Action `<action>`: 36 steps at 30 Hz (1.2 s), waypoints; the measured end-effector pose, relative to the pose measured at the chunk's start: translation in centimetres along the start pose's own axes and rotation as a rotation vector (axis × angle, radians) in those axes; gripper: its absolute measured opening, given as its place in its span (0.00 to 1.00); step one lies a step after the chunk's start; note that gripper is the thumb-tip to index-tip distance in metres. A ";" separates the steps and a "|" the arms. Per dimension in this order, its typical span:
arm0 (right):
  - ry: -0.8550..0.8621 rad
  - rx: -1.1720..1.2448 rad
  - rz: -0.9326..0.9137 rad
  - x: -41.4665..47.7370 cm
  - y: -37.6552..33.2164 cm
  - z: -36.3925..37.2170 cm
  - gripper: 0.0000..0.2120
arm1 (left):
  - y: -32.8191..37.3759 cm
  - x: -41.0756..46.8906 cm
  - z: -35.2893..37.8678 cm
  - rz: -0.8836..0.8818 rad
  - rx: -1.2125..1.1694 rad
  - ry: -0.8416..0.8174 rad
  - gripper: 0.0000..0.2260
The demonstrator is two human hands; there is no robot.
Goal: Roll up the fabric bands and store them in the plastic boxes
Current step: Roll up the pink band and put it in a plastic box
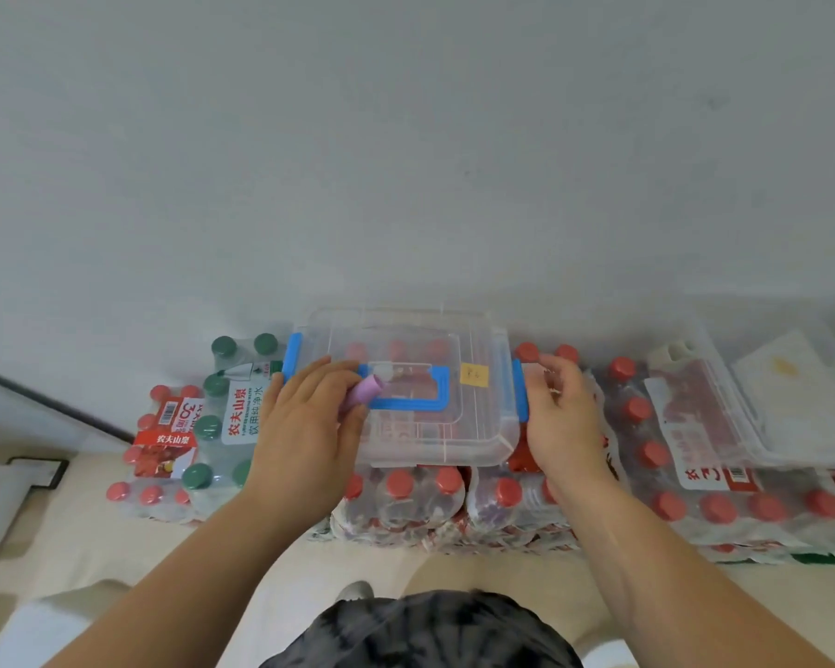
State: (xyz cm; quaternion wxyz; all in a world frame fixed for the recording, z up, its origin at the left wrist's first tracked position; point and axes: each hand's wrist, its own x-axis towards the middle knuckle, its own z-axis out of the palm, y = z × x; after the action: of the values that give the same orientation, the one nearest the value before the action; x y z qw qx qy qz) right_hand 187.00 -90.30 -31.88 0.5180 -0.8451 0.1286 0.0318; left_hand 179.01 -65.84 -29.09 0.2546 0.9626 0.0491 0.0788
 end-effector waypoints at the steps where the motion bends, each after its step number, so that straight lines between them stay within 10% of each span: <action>1: 0.053 -0.072 -0.124 -0.2 -0.8 -0.1 0.13 | 0.0 -0.1 -0.2 0.001 -0.077 0.038 0.13; 5: -0.062 -0.364 -0.589 -2.1 -6.2 0.8 0.17 | -0.7 -0.6 -1.7 -0.018 -0.203 0.126 0.14; 12: -0.536 -0.801 -0.649 -5.4 -8.3 9.2 0.32 | -5.1 -0.7 -3.6 0.068 -0.097 -0.063 0.15; 32: -0.257 -0.508 -0.541 -5.4 -7.9 8.9 0.13 | -9.4 -1.0 -4.5 0.098 -0.118 -0.007 0.15; 36: -0.445 -0.691 -0.574 -4.4 -8.7 6.8 0.08 | -7.2 -1.2 -4.6 0.234 -0.118 -0.056 0.14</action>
State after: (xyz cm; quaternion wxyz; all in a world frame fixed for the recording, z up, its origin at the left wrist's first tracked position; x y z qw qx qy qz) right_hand 185.48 -79.76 -26.67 0.2107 -0.9413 -0.2406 0.1083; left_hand 176.65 -57.56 -28.82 0.3012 0.9469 -0.0755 0.0837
